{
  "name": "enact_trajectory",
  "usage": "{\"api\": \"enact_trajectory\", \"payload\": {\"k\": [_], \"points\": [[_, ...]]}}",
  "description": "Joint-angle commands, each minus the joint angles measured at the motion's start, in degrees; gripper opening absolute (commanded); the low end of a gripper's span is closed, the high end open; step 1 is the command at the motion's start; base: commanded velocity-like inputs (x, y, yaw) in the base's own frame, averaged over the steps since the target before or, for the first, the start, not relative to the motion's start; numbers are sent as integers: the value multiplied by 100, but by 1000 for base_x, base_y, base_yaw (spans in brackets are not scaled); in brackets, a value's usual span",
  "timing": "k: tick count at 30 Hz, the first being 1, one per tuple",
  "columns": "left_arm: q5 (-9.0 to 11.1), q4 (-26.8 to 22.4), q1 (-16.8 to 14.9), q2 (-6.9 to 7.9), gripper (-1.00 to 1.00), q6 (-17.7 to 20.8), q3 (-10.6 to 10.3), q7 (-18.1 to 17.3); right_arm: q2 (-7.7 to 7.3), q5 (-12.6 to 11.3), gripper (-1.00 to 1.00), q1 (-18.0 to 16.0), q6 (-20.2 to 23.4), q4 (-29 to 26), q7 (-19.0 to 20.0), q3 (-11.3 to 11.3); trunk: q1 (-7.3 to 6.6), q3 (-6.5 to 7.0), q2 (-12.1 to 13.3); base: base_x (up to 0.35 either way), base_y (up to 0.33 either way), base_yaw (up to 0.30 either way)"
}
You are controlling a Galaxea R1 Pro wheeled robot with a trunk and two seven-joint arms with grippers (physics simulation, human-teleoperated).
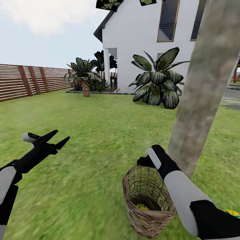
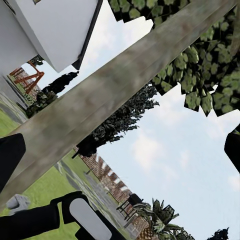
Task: Take the three Easter eggs out of the wicker basket on the lawn in the garden, then place them on the lawn next to a single tree (choose any tree) so that all three eggs are next to the same tree and none are left in the basket.
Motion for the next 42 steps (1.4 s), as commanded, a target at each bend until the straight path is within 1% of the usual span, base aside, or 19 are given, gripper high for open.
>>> {"api": "enact_trajectory", "payload": {"k": [1, 2, 4, 8, 11, 19, 25, 29, 36, 37, 38, 39, 41, 42], "points": [[-11, 1, -3, 0, 100, 22, 4, -21, -3, -56, 100, -3, 19, 7, -68, 31, -1, -6, -2, 0, 0, 0], [-11, 3, -3, 0, 100, 22, 2, -19, -3, -53, 100, -3, 21, 37, -73, 35, -1, -6, -2, 0, 0, 0], [-11, 2, -4, 0, 100, 22, 3, -15, -11, -43, 100, -3, 24, 212, -79, 42, 4, -50, -5, 0, 0, 0], [-21, 0, -3, 0, 100, 22, 4, -12, -6, -20, 100, -8, 9, 924, -83, 50, 14, -139, -10, 0, 0, 0], [-30, -3, -3, 0, 100, 17, 4, -12, -4, -18, 100, -11, -3, 1075, -78, 58, 22, -205, -14, 0, 0, 0], [-58, -2, -3, 0, 100, 13, 4, -3, -20, 0, 100, -9, -55, 1128, -49, 109, 43, -382, -25, 0, 0, 0], [-71, 0, -3, 0, 100, 13, 4, -3, -52, 17, 100, -7, -120, 1116, -25, 268, 58, -515, -33, 0, 0, 0], [-73, 1, -3, 0, 100, 13, 4, 5, -62, 32, 100, -10, -136, 1067, 3, 523, 68, -604, -39, 0, 0, 0], [-80, 1, -3, 0, 100, 13, 4, 6, -64, 34, 100, -11, -159, 1060, 86, 628, 86, -759, -48, 0, 0, 0], [-81, 1, -3, 0, 100, 13, 4, 6, -66, 49, 100, -11, -159, 1060, 98, 706, 89, -781, -49, 0, 0, 0], [-81, 1, -3, 0, 100, 13, 4, 6, -69, 68, 100, -13, -159, 1060, 109, 831, 92, -803, -51, 0, 0, 0], [-78, 1, -3, 0, 100, 13, 3, 6, -71, 89, 100, -26, -155, 1060, 122, 1173, 94, -826, -52, 0, 0, 0], [-75, 1, -3, 0, 100, 13, 3, 6, -74, 94, 100, -41, -152, 1060, 203, 1453, 99, -870, -55, 0, 0, 0], [-75, 1, -3, 0, 100, 13, 4, 6, -79, 97, 100, -48, -150, 1063, 304, 1537, 102, -892, -56, 0, 0, 0]]}}
